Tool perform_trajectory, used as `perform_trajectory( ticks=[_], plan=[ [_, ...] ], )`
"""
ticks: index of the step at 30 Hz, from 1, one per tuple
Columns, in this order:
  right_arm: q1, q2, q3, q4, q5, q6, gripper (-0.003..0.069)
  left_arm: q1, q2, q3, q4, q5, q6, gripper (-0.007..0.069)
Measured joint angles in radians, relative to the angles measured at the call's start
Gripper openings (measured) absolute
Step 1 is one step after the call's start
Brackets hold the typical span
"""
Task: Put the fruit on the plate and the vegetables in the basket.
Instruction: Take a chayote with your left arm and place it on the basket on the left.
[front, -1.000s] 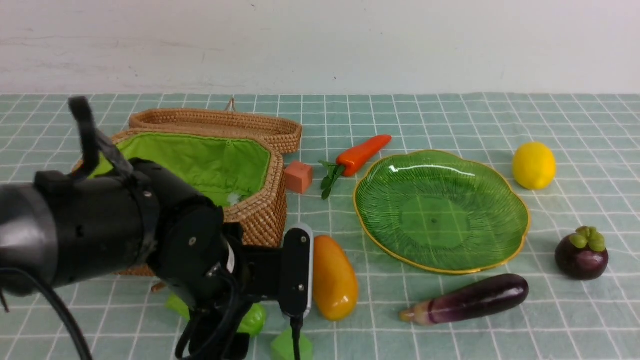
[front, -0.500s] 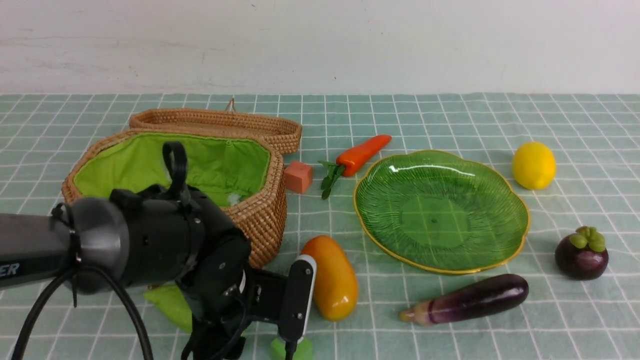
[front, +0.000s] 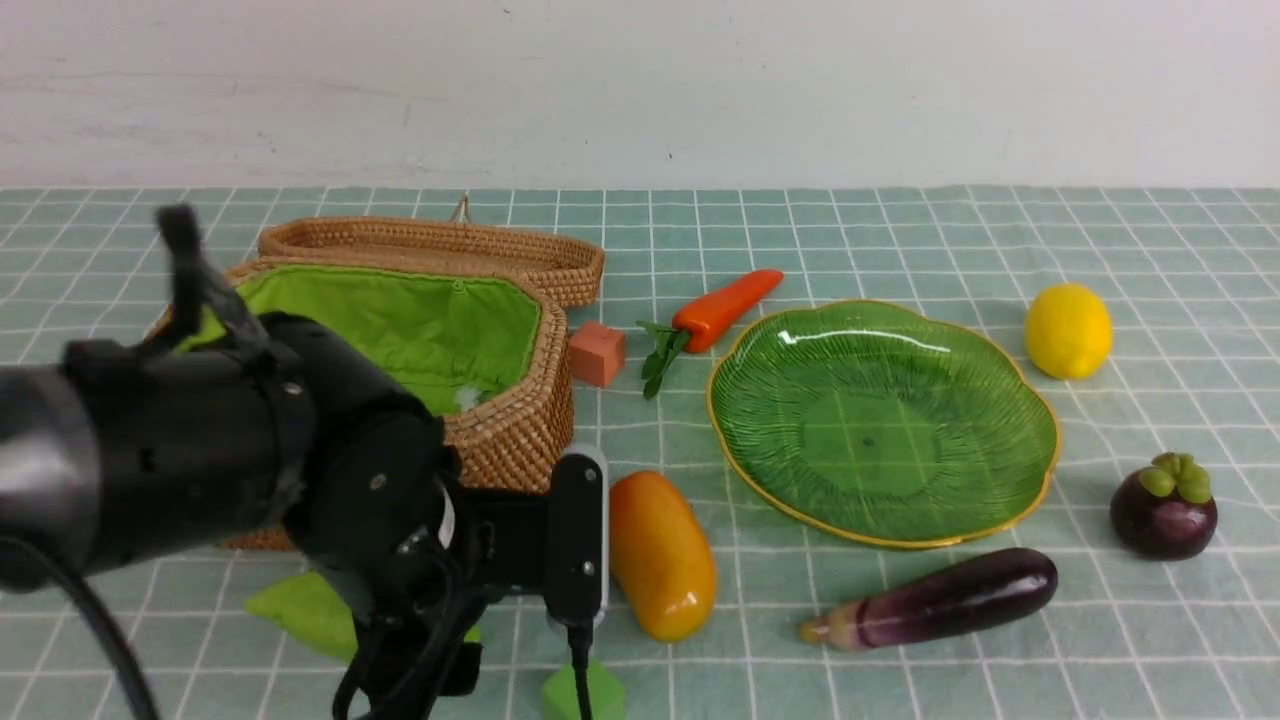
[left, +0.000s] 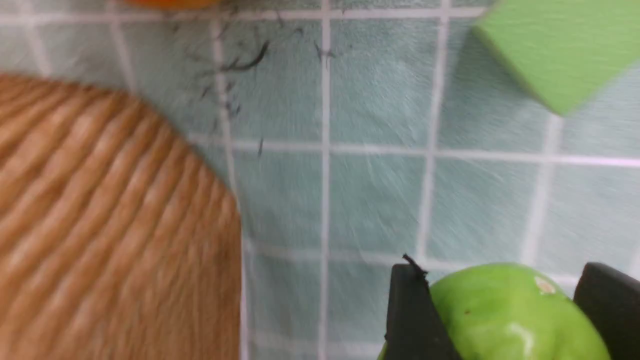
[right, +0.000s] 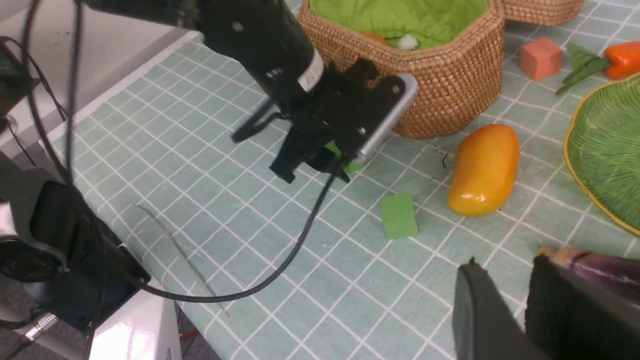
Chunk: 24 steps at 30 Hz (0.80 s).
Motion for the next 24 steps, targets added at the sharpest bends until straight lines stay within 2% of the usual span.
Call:
perform_trajectory(
  ticks=[2,7,8,12,17,21,22,24],
  plan=[
    [0.000,0.000,0.000,0.001,-0.032,0.000,0.0161,0.000,-0.060,-0.037,0.024,0.030,-0.054,0.0386],
    [0.000,0.000,0.000,0.004,-0.162,0.000,0.0161,0.000,-0.130,-0.189,0.195,0.032,-0.176,0.0386],
    [0.000,0.000,0.000,0.005,-0.208,0.000,0.0161,0.002,-0.123,-0.259,0.277,0.032,-0.230,0.0386],
    [0.000,0.000,0.000,0.020,-0.246,0.000,0.0161,0.037,-0.049,-0.360,0.384,-0.001,-0.304,0.0386],
    [0.000,0.000,0.000,0.034,-0.247,0.000,0.0161,0.117,0.081,-0.389,0.417,-0.105,-0.378,0.0386],
    [0.000,0.000,0.000,0.035,-0.242,0.000,0.0161,0.164,0.156,-0.389,0.425,-0.124,-0.428,0.0391],
    [0.000,0.000,0.000,0.035,-0.242,0.000,0.0161,0.168,0.164,-0.389,0.427,-0.124,-0.434,0.0405],
    [0.000,0.000,0.000,0.036,-0.242,0.000,0.0161,0.169,0.170,-0.389,0.427,-0.126,-0.441,0.0482]
  ],
)
